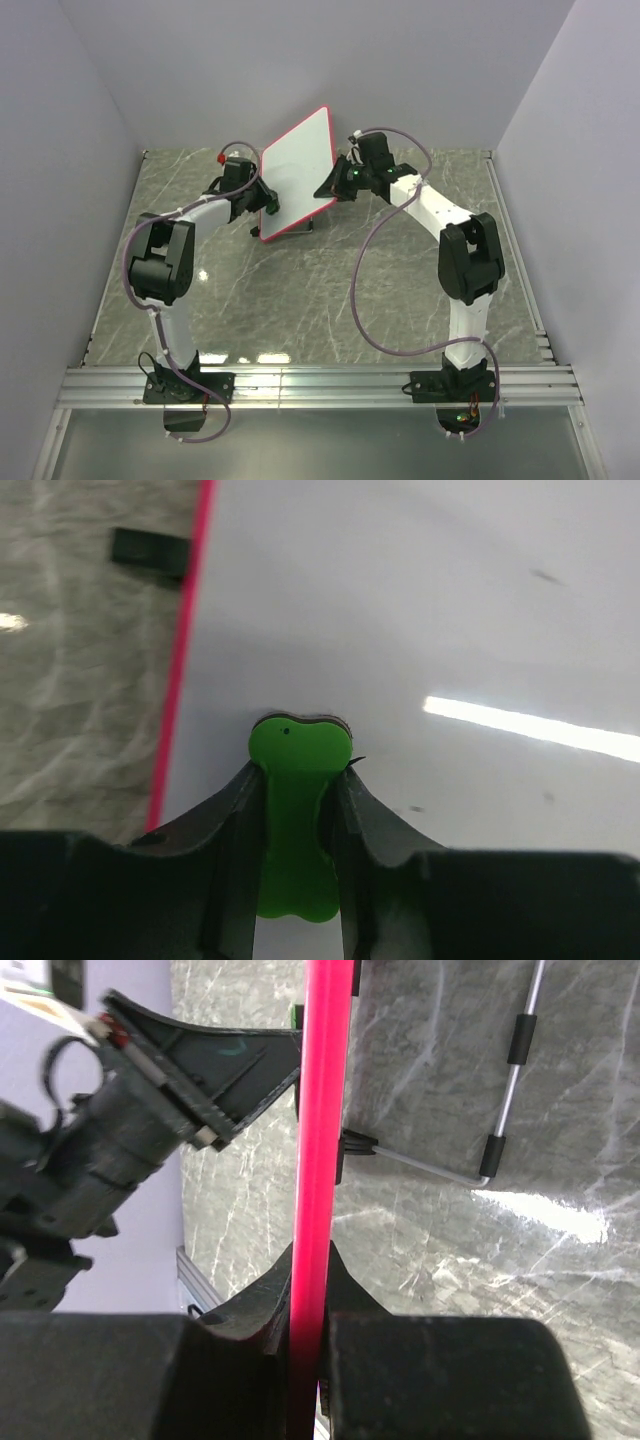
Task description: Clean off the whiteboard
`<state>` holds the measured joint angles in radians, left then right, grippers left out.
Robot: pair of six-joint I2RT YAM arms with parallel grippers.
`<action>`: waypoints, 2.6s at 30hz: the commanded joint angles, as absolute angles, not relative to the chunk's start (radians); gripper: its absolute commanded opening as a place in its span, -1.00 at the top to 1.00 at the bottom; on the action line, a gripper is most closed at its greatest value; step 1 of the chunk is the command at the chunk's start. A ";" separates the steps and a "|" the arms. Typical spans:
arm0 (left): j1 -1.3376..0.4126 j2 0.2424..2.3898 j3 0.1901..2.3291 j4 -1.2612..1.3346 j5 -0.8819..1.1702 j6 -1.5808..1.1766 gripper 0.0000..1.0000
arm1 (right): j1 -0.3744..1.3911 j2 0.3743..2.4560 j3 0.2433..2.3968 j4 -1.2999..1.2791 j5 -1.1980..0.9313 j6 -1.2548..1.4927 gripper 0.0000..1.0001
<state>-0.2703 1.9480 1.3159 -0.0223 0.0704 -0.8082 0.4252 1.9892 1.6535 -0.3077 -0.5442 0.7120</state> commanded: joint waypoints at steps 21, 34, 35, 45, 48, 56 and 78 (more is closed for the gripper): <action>-0.408 2.062 1.489 -0.271 0.150 -0.838 0.99 | 0.508 1.885 1.560 -0.133 -0.672 0.644 1.00; -0.258 1.846 1.523 -0.342 0.063 -0.819 1.00 | 0.509 1.888 1.559 -0.161 -0.638 0.617 0.66; -0.241 1.833 1.528 -0.351 0.064 -0.818 1.00 | 0.509 1.885 1.557 -0.164 -0.634 0.614 0.32; -0.094 1.692 1.499 -0.419 0.043 -0.778 1.00 | 0.494 1.870 1.534 -0.184 -0.578 0.583 -0.70; -0.037 1.667 1.442 -0.417 0.054 -0.764 0.99 | 0.482 1.849 1.552 -0.205 -0.563 0.571 -0.98; 0.048 1.652 1.255 -0.426 -0.060 -0.603 0.99 | 0.430 1.677 1.585 -0.354 -0.409 0.483 -0.99; 0.023 1.700 1.411 -0.607 -0.160 -0.653 -0.99 | 0.414 1.152 1.278 -0.514 -0.226 0.385 -0.99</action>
<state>0.0521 1.8114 1.2663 -0.5491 -0.1757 -0.6411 0.4126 1.2366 1.2861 -0.5072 -0.2455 0.4122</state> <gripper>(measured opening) 0.994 0.995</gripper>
